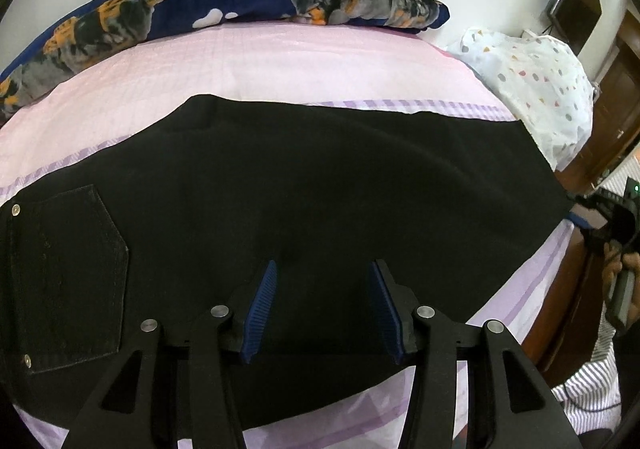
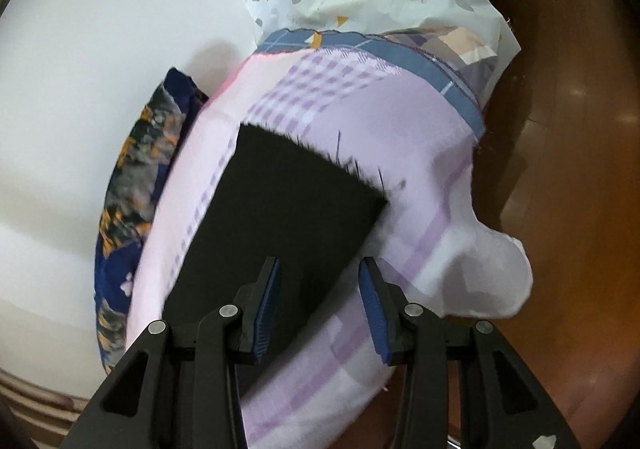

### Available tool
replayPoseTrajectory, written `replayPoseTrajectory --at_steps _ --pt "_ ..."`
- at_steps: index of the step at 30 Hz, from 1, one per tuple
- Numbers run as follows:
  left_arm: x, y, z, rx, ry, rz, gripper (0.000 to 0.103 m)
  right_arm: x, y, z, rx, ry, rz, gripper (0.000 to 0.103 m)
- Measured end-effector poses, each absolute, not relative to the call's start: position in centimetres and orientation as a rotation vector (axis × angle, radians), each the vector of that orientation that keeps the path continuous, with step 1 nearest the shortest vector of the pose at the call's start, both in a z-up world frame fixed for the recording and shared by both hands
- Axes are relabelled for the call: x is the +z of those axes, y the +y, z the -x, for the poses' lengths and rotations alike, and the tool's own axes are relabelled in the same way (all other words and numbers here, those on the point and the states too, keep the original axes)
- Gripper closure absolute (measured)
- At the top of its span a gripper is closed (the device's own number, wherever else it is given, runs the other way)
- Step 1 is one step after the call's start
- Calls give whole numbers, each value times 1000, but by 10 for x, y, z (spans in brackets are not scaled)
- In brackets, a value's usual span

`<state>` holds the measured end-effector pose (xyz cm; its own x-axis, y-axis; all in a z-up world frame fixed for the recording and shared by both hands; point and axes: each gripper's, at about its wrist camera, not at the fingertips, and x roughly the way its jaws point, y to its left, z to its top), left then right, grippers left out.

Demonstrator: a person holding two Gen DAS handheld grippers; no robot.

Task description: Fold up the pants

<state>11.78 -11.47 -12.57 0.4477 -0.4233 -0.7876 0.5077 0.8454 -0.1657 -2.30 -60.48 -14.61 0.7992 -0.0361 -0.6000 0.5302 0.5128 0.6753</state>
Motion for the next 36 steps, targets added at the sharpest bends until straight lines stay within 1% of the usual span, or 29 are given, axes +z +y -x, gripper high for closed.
replayPoseTrajectory --at_steps 7,9,10,11,15,18,24,30,36 --pt "-137 -116 -119 -550 960 -124 53 -143 -624 7 -369 534 -979 65" --pt "-138 -118 -117 -549 949 -147 53 -143 -627 3 -372 539 -975 74" --pt "-138 -119 -117 -549 946 -152 52 -144 -628 -1 -377 560 -966 87" --pt "-139 -120 -117 -550 942 -158 51 -145 -627 -2 -384 571 -958 91" --pt "-138 -120 -118 -552 943 -152 49 -136 -621 -2 -346 559 -962 93" --pt "-135 -114 -123 -565 966 -91 49 -121 -605 -9 -284 546 -950 94" --pt "-122 -92 -129 -558 954 30 49 -84 -537 -45 -97 566 -868 94" --pt "-112 -66 -128 -536 918 87 49 -69 -448 -87 114 646 -775 94" --pt "-113 -40 -127 -521 912 138 49 -78 -367 -112 271 763 -689 94"
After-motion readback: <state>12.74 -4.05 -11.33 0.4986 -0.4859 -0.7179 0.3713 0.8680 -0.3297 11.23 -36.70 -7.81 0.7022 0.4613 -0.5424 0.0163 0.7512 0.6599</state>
